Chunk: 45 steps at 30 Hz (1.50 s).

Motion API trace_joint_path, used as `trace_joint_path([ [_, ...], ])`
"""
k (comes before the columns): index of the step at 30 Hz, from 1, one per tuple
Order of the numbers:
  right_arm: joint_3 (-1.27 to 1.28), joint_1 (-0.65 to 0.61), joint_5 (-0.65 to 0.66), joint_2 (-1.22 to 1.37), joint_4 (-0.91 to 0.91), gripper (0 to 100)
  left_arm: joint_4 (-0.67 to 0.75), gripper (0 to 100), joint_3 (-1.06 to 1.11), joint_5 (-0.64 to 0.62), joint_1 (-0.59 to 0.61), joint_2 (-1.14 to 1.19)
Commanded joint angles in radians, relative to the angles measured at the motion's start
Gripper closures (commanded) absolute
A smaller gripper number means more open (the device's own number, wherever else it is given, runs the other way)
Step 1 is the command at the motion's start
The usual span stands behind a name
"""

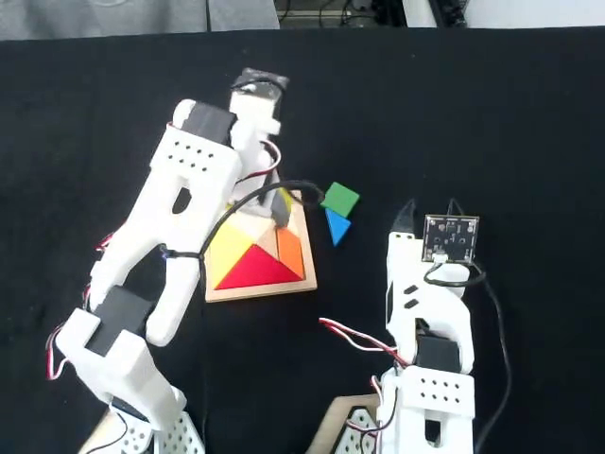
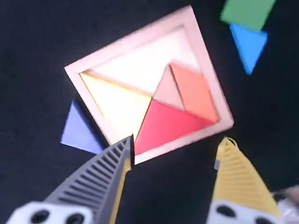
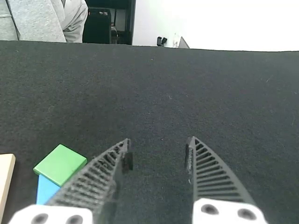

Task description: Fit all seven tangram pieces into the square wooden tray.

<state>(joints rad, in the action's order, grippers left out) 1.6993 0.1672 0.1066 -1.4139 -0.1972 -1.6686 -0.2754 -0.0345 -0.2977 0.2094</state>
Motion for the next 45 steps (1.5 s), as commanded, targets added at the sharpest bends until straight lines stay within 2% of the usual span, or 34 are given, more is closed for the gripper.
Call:
trace_joint_path([
  [1, -0.024, -0.005, -0.002, -0.004, 0.025, 80.0, -0.021, 71, -0.053, 0.184, 0.002, -0.048],
  [9, -0.035, 0.058, -0.009, -0.004, 0.026, 80.0, 0.143, 71, -0.074, 0.204, -0.015, -0.046],
  [12, -0.035, 0.058, -0.011, -0.004, 0.025, 80.0, 0.14, 71, -0.064, 0.204, -0.027, -0.046],
  [16, -0.035, 0.057, -0.011, -0.004, 0.023, 80.0, 0.044, 71, -0.081, 0.204, -0.019, -0.061],
  [20, -0.033, 0.046, -0.006, -0.004, 0.018, 80.0, -0.081, 71, -0.124, 0.204, 0.059, -0.115],
  [25, -0.024, 0.031, -0.003, -0.002, 0.021, 80.0, -0.092, 71, -0.082, 0.215, 0.271, -0.245],
  [29, -0.022, 0.031, -0.003, -0.002, 0.023, 80.0, -0.091, 71, 0.079, 0.351, 0.401, -0.361],
  [35, -0.022, 0.031, -0.003, -0.002, 0.018, 80.0, -0.089, 71, 0.226, 0.423, 0.558, -0.534],
  [39, -0.022, 0.031, -0.003, -0.002, 0.017, 80.0, -0.089, 71, 0.321, 0.44, 0.622, -0.615],
  [45, -0.021, 0.031, -0.003, -0.002, 0.017, 80.0, -0.075, 71, 0.515, 0.442, 0.628, -0.712],
])
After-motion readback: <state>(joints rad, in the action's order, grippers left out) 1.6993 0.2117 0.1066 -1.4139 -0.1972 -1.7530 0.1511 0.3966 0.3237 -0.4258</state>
